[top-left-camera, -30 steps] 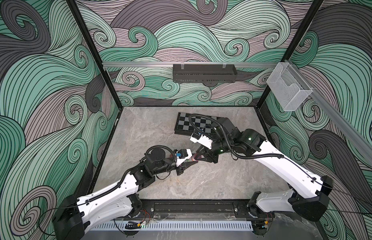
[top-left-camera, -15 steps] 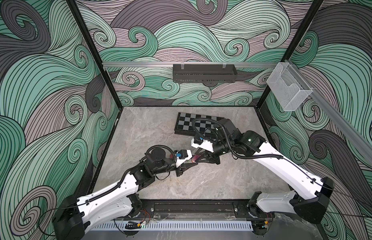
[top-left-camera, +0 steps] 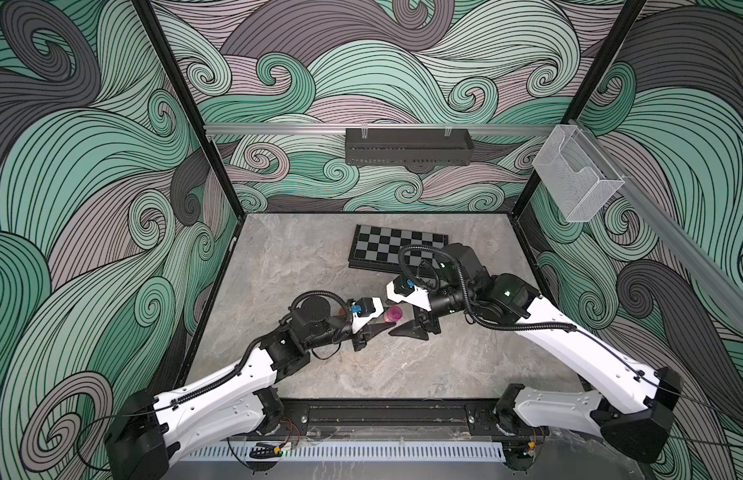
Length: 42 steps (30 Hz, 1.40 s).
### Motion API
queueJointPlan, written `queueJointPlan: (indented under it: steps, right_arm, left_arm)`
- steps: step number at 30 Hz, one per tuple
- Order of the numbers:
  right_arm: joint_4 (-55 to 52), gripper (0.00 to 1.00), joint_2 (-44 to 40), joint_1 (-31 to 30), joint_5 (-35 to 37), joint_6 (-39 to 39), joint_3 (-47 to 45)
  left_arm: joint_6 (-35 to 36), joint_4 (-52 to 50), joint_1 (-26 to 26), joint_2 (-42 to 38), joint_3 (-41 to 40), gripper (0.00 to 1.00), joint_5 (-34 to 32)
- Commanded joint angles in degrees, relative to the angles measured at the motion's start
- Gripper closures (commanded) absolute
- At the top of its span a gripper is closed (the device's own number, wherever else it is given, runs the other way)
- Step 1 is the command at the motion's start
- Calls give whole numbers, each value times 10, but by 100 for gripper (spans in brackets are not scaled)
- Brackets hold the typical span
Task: Close the paint jar lid
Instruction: Screw the lid onto the paint jar.
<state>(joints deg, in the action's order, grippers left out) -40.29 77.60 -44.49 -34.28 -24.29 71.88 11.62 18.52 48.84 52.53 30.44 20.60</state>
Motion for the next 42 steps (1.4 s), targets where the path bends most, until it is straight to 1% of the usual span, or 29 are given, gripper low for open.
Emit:
queueJointPlan:
  steps: [1, 4, 6, 10, 13, 18, 22, 30, 38, 42]
  right_arm:
    - [42, 25, -11, 1, 50, 108, 26]
    - [33, 22, -13, 11, 143, 226, 43]
    - [6, 25, -5, 21, 173, 286, 61]
    - [-81, 28, 35, 23, 187, 380, 111]
    - [-122, 31, 69, 18, 191, 424, 145]
    - [-152, 32, 107, -13, 246, 436, 168]
    - [-156, 35, 123, -26, 257, 442, 171]
    - [-156, 41, 147, -43, 254, 446, 177]
    - [-156, 58, 160, -50, 238, 445, 178]
    - [-156, 60, 162, -51, 234, 443, 176]
  left_arm:
    - [17, 21, 1, -7, 2, 99, -59]
    - [29, 20, 1, -9, -1, 99, -84]
    - [38, 17, 1, -8, 0, 98, -91]
    - [61, -8, 1, -3, 9, 98, -92]
    - [68, -15, 1, 2, 15, 98, -92]
    - [73, -17, 1, 6, 19, 98, -95]
    - [75, -18, 1, 5, 19, 98, -97]
    - [75, -17, 1, 7, 20, 98, -97]
    - [76, -19, 1, 6, 20, 98, -97]
    - [75, -20, 1, 6, 19, 98, -97]
